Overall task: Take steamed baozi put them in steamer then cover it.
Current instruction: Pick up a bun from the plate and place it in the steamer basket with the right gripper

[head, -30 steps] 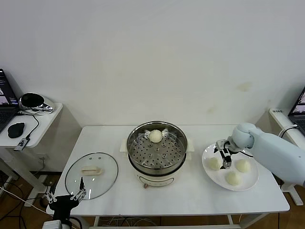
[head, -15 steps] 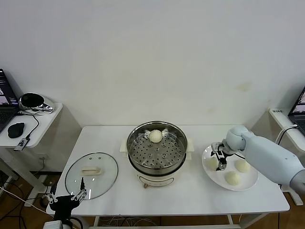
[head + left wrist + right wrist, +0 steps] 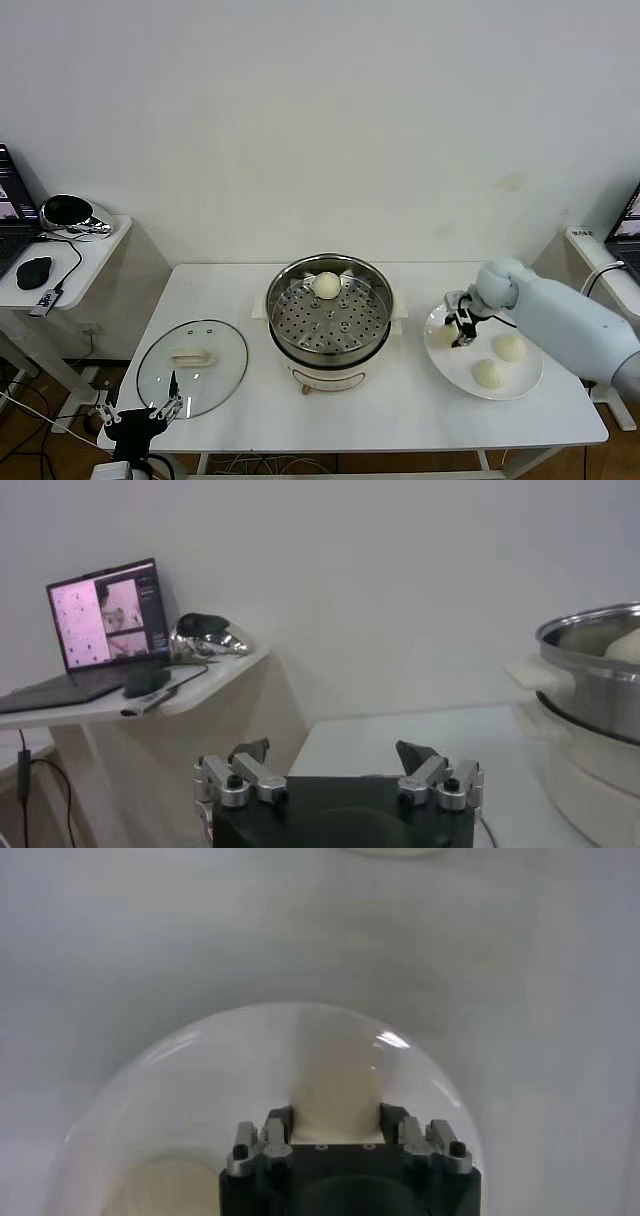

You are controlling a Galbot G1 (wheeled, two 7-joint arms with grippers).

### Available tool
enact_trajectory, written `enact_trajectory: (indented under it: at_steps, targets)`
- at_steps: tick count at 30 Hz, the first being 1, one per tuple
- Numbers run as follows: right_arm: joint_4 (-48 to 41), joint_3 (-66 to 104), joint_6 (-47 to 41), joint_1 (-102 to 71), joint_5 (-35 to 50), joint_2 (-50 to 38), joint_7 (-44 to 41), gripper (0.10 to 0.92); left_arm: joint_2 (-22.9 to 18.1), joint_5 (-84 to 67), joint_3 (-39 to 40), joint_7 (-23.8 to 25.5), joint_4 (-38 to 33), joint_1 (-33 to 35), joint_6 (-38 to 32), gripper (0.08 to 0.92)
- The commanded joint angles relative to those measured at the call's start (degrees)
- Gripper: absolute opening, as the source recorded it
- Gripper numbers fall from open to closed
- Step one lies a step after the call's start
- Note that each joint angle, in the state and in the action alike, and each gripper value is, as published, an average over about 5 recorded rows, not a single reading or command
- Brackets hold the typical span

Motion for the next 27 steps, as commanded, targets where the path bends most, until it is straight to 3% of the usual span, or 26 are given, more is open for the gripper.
enact_trajectory:
  at_steps: [1, 10, 17, 27]
  targets:
    - [13.5, -12.3, -5.7, 20.4, 12.1, -6.9, -1.5, 0.550, 0.6, -0.1, 0.6, 0.0, -0.2, -0.4, 0.1, 0.823]
    - [17.2, -25.5, -11.6, 42.7, 27.7, 2.3, 0.9, 0.561, 1.6, -0.7, 0.8, 0.0, -0.6, -1.2, 0.3, 0.823]
    - [15.3, -25.5, -18.0, 38.4, 36.7, 15.2, 6.8, 0.568, 2.0, -0.7, 0.5, 0.0, 0.2, -2.7, 0.4, 0.823]
    - [4.1, -23.4, -23.7, 28.2, 40.1, 31.1, 12.8, 0.568, 1.3, 0.6, -0.6, 0.0, -0.2, -2.5, 0.3, 0.823]
